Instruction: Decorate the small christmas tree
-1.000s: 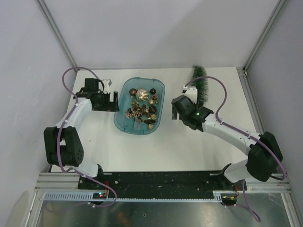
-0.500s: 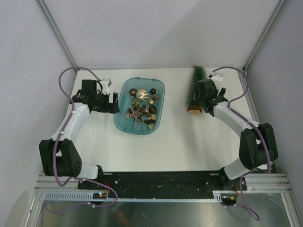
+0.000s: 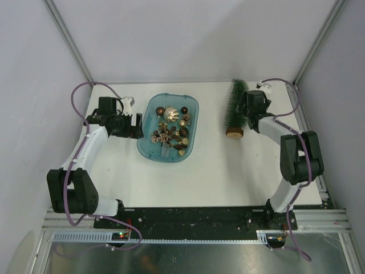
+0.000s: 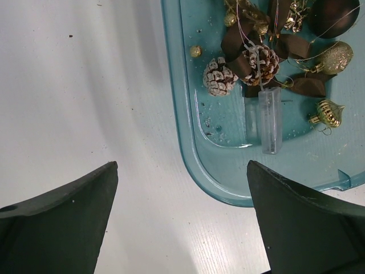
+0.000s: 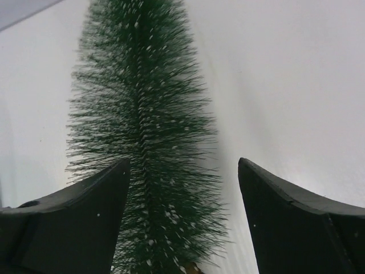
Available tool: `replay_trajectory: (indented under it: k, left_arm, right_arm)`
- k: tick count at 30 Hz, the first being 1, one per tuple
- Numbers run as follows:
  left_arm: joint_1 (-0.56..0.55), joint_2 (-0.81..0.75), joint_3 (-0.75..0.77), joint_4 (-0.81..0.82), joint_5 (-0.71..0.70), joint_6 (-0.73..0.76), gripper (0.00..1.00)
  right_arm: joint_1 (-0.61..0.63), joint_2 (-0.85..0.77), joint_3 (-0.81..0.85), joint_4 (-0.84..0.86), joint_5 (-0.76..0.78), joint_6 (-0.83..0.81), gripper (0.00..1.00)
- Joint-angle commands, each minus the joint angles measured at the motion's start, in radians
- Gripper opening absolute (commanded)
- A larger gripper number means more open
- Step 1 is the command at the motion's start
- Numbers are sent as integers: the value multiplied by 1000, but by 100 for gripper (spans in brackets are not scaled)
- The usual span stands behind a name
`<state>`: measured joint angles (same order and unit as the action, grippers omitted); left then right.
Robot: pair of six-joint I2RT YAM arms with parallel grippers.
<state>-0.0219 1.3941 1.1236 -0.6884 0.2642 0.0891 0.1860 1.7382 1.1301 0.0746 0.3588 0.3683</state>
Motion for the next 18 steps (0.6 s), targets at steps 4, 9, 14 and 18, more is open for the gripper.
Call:
replay_trajectory:
  k: [4, 9, 14, 18]
  left_arm:
    - [1, 5, -8, -8, -17, 20, 100]
    - [0, 8, -11, -7, -17, 16, 100]
    - [1, 4, -27, -7, -13, 12, 100]
    - [0, -8, -39, -7, -9, 6, 100]
  right_arm:
    - [-13, 99, 67, 111, -181, 15, 72]
    - [-27, 141, 103, 71, -225, 25, 40]
    - [-2, 97, 101, 7, -248, 12, 3]
    - [72, -26, 32, -19, -206, 1, 0]
